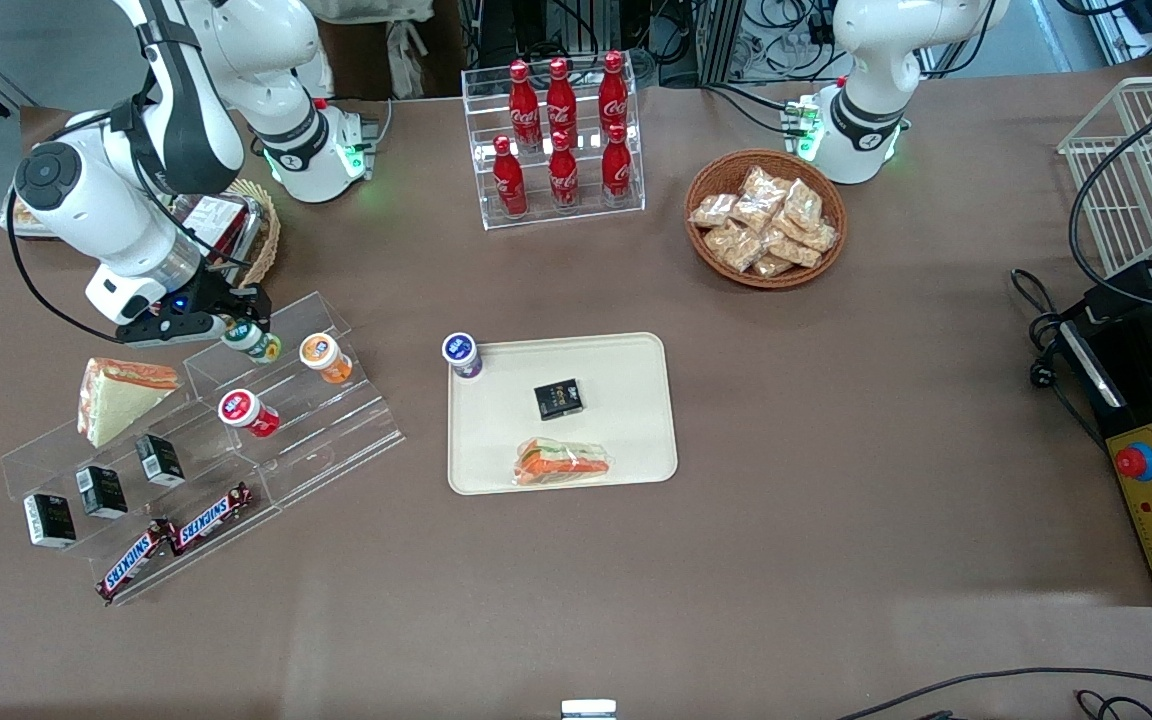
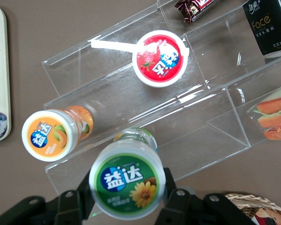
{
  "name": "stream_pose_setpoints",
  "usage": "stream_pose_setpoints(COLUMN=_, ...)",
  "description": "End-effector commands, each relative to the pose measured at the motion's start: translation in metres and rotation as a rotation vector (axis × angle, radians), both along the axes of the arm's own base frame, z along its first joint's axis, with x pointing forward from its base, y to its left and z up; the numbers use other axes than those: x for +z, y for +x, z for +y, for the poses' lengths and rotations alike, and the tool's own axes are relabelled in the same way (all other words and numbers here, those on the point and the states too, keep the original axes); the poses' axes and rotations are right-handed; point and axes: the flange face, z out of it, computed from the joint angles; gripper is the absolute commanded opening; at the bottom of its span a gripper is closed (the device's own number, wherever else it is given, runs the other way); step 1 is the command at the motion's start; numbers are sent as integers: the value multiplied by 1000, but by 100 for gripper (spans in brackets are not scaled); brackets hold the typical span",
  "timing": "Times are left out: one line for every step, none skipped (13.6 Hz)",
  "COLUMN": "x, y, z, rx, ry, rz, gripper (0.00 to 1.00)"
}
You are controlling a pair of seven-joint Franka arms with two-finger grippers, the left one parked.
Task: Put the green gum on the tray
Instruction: 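Move the right gripper over the green-labelled cup on the acrylic stand, then close the right gripper on the green-labelled cup and lift it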
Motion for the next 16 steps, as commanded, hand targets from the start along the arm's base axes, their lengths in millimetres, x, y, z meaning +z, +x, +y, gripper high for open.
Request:
stream_pose_setpoints(x=1, y=4, z=1, rx=-3, ry=-2, rz=-10, gripper=17)
stream_pose_setpoints(x=6, y=6, z=1, rx=-11, ry=-1, rz=-16, gripper=17)
stream_pose_setpoints(x=13, y=8, z=2, rx=-14, ry=0, rz=-25, gripper=17)
stream_pose_setpoints(x=21, y=10, z=3, rx=-12, ry=2, rz=-16, gripper=17)
stream_pose_setpoints(x=37, y=17, z=4, rx=-13, ry=5, rz=-11, gripper=18)
stream_pose_setpoints(x=55, y=23, z=6, rx=-16, ry=19, rz=-3, gripper=18)
stream_pose_setpoints(x=79, y=29, z=15, rx=-3, ry=36, rz=8, gripper=18)
stream_pose_setpoints(x=105, y=35, z=20, rx=-1, ry=48, rz=22, gripper=18)
stream_pose_setpoints(x=132, y=40, z=22, rx=0, ry=50, rz=37, gripper=18)
stream_pose_setpoints(x=158, y=44, z=25, rx=7, ry=50, rz=51, gripper=18)
stream_pose_setpoints(x=182, y=46, z=31, rx=8, ry=52, rz=63, gripper=18)
stream_pose_setpoints(x=203, y=48, z=37, rx=3, ry=50, rz=75, gripper=18)
stream_pose_setpoints(x=220, y=48, z=47, rx=-9, ry=53, rz=86, gripper=18)
stream_pose_setpoints(x=232, y=50, z=61, rx=-32, ry=67, rz=93, gripper=18)
stream_pose_setpoints(x=239, y=50, z=74, rx=-65, ry=78, rz=94, gripper=19)
stream_pose_setpoints(x=242, y=51, z=89, rx=-91, ry=80, rz=94, gripper=19)
